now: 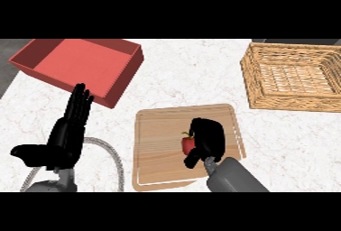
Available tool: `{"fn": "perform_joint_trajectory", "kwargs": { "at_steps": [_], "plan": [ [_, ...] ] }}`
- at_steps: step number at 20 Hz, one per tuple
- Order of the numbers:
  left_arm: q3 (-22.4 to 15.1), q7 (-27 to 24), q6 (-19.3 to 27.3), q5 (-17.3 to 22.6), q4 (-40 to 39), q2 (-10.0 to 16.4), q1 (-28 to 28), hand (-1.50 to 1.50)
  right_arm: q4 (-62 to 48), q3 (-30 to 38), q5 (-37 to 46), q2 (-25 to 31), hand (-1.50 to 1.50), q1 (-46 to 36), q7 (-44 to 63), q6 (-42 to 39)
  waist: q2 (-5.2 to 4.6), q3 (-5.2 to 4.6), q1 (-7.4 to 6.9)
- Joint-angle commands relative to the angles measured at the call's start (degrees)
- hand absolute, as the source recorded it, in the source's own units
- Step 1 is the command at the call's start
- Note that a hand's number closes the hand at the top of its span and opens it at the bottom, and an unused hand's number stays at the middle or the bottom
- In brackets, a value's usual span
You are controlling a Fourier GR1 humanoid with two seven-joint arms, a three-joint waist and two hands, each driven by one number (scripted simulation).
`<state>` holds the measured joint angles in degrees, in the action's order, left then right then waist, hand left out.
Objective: Pick the bell pepper from the cutting board and place it in the basket
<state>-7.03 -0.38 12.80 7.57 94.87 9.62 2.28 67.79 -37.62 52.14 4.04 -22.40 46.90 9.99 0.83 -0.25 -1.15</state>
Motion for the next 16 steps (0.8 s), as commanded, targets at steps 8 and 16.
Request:
{"fn": "perform_joint_trajectory", "kwargs": {
  "at_steps": [8, 16],
  "plan": [
    [1.0, 1.7, -1.4, 0.5, 2.1, 0.2, -1.1, 0.0, -7.5, 2.7, -1.3, 5.6, 1.5, 0.4, -27.4, 7.2, -0.84, 0.28, 0.79],
    [4.0, 0.2, -1.4, 0.9, 1.5, 1.5, -2.0, 0.0, 21.7, 7.6, -10.7, 7.6, 1.5, 6.1, -28.1, 7.5, -0.32, 0.21, 2.3]
  ]
}}
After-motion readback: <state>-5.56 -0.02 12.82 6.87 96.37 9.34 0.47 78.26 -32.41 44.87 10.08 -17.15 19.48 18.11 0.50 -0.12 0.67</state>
